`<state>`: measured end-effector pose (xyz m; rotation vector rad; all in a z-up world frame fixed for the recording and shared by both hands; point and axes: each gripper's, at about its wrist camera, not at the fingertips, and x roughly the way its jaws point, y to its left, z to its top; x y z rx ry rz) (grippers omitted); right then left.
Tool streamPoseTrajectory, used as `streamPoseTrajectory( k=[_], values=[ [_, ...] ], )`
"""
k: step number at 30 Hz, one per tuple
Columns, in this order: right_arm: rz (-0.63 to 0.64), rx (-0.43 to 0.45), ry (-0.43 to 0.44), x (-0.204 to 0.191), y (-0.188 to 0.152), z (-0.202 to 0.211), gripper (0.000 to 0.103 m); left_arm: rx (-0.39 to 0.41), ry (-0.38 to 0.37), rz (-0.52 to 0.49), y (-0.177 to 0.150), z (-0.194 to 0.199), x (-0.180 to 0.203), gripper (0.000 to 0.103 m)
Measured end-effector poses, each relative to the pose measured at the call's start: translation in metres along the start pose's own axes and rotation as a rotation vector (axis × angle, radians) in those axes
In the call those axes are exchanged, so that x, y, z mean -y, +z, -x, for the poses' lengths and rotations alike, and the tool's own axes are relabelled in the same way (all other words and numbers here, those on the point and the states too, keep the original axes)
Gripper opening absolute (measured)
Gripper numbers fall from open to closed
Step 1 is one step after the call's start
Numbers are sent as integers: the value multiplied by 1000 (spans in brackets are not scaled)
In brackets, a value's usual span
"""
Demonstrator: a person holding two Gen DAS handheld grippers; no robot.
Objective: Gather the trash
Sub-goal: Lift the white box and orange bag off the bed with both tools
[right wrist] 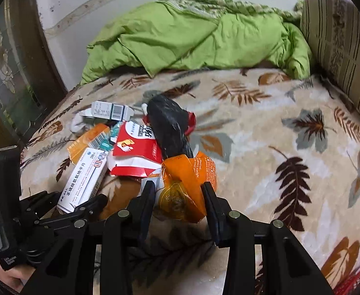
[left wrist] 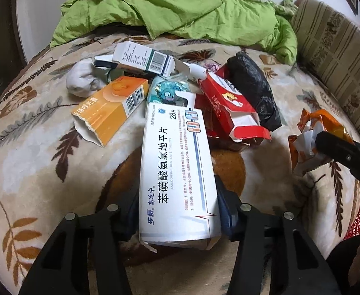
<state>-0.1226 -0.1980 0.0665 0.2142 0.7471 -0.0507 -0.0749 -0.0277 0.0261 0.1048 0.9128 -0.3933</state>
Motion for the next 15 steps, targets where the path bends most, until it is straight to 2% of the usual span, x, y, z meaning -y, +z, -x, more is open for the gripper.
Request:
streamPoseTrajectory(
  k=[6, 15],
  values=[
    [1, 36, -1, 1, 2, 5, 42, 86, -1, -3, 3, 17, 2, 51],
    [12, 45, -2, -3, 2, 6, 42, 98, -13, 0, 6, 20, 1, 51]
  ],
)
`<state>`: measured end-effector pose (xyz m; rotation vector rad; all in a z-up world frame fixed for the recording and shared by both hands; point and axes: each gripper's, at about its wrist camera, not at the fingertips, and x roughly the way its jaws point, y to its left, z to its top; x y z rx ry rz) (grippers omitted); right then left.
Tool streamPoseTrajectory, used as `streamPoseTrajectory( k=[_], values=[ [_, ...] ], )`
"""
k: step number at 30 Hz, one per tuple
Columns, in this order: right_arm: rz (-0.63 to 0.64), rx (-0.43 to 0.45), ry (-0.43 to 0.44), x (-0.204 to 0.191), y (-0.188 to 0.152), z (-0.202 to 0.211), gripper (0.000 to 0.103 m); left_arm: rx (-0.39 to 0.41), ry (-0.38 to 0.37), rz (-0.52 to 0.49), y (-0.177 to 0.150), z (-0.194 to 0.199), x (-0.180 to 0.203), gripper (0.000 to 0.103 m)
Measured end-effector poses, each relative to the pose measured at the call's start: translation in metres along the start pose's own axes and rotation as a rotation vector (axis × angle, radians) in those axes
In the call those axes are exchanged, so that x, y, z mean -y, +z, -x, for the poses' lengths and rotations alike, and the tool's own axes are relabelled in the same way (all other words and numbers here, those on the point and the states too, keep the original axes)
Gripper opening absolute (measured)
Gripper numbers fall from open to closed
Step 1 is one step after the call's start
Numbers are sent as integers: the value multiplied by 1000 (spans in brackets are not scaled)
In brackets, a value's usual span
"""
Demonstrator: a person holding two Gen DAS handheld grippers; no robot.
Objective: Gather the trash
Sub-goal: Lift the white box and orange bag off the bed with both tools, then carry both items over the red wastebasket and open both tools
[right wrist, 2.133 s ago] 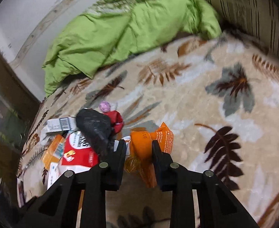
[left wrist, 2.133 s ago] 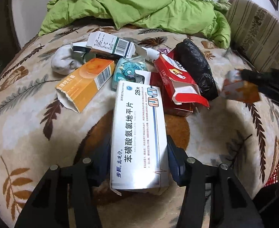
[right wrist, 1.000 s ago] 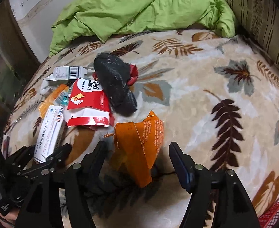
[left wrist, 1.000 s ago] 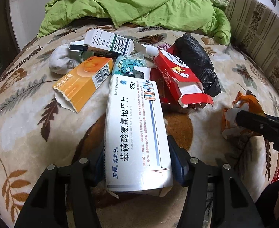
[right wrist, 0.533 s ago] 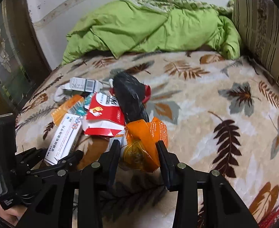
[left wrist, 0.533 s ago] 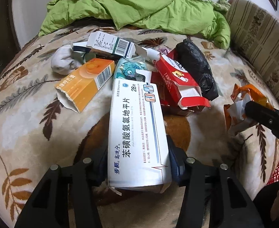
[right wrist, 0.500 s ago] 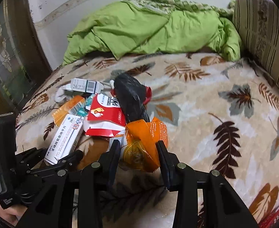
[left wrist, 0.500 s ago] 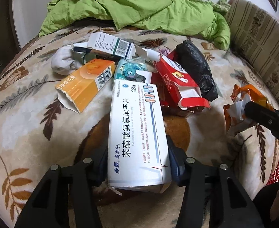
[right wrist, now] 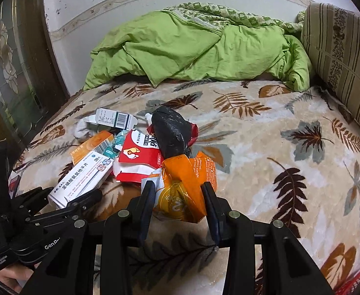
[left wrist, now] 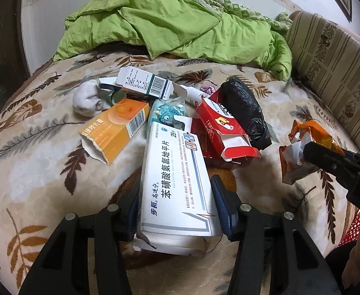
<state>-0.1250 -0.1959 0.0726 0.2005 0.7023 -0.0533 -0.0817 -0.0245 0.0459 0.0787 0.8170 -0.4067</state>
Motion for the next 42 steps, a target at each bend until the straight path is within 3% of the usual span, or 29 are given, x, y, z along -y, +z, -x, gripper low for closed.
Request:
streamPoseTrajectory(
  k=[14, 28, 33, 42],
  values=[
    [-42, 28, 20, 2, -6, 20, 42, 41, -45, -6, -5, 16, 5, 51],
    [-97, 45, 55, 14, -24, 68, 42, 42, -136, -35, -14, 41, 27, 51],
    [-155, 67, 68, 33, -28, 97, 42, 39, -205, -92, -15, 56, 59, 51],
    [-303, 109, -12, 106, -56, 171, 42, 20, -412, -313, -21, 86, 168, 51]
  ],
)
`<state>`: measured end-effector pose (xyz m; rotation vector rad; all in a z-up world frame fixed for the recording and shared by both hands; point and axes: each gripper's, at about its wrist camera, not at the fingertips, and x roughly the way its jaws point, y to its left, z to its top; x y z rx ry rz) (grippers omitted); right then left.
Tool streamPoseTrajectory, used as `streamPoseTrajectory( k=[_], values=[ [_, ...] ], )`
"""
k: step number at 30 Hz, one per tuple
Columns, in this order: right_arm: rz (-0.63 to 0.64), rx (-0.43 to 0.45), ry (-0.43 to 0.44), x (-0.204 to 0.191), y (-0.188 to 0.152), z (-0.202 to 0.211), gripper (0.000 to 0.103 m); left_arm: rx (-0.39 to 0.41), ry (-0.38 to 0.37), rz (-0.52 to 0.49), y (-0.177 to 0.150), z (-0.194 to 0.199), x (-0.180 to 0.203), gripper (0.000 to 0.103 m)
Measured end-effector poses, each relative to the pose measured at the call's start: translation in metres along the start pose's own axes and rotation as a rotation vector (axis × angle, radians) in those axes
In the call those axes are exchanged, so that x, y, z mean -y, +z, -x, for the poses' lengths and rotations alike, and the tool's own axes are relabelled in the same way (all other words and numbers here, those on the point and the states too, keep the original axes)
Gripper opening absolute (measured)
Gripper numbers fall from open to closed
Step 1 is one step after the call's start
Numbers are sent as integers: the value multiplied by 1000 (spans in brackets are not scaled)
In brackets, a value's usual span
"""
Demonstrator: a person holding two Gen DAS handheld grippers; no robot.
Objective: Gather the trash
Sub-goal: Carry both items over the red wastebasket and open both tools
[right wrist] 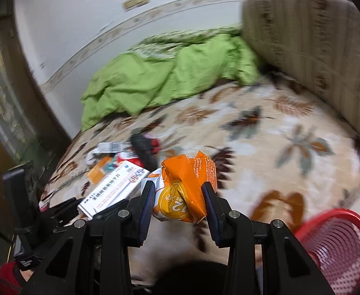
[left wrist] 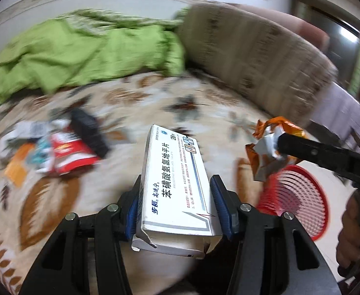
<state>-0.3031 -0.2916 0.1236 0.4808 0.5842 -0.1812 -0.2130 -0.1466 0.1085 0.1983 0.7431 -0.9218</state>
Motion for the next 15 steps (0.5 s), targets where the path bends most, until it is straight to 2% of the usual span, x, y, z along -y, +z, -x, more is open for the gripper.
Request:
streamPoseTrajectory(
  k=[3, 9, 14, 15],
  values=[
    [-95, 4, -65, 43, -5, 28, 42, -34, -89, -64, 5, -12, 40, 51],
    [-214, 4, -183, 105, -27, 67, 42, -143, -250, -164, 7, -44, 113, 51],
    [-299, -25, -260, 142, -45, 80, 44, -221, -323, -238, 1, -65, 157, 55],
    [-312, -32, -284, 150, -48, 82, 46, -239, -333, -250, 0, -70, 163, 61]
  ],
)
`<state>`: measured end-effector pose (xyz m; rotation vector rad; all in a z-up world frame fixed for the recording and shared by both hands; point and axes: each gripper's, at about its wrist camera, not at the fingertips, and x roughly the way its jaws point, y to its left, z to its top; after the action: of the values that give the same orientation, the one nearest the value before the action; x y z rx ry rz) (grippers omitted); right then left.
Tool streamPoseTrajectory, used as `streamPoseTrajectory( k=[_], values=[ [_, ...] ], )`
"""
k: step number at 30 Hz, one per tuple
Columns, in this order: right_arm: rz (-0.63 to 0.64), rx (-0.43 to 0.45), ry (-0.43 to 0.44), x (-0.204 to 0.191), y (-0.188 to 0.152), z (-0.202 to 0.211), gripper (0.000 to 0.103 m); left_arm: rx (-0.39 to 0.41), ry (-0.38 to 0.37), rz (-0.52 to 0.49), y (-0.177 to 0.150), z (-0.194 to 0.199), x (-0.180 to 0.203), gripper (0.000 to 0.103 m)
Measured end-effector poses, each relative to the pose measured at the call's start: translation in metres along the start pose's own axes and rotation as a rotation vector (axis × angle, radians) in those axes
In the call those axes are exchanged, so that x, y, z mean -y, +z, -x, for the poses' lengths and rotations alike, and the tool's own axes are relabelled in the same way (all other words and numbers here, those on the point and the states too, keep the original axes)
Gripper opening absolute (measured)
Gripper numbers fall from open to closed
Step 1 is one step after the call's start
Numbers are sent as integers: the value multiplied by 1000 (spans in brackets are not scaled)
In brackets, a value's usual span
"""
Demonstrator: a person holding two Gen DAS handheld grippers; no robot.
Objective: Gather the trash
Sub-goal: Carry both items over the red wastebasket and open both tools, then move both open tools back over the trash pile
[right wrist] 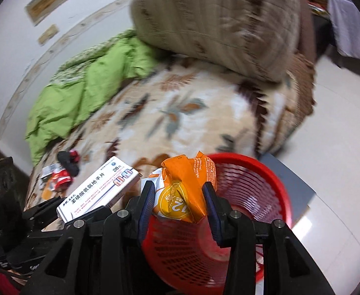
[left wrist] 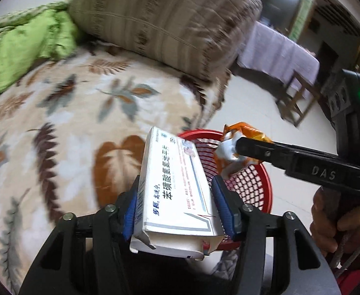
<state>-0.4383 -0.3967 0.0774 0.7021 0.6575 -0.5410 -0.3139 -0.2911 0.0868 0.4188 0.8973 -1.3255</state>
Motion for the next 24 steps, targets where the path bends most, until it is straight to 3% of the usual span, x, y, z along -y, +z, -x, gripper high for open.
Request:
streamPoseTrajectory(
  k=[5, 10, 17, 24],
  values=[
    [-34, 6, -53, 19, 2, 4, 53, -14, -36, 32, 5, -7, 1, 68],
    [-21, 18, -42, 15, 5, 7, 54, 27, -10, 63, 2, 10, -8, 68],
    [82, 8, 30, -35, 11, -10, 54, 129, 152, 165, -18, 62, -57, 69],
    [251, -10, 122, -117, 13, -38, 61, 185, 293, 329, -51, 113, -122, 70]
  ],
)
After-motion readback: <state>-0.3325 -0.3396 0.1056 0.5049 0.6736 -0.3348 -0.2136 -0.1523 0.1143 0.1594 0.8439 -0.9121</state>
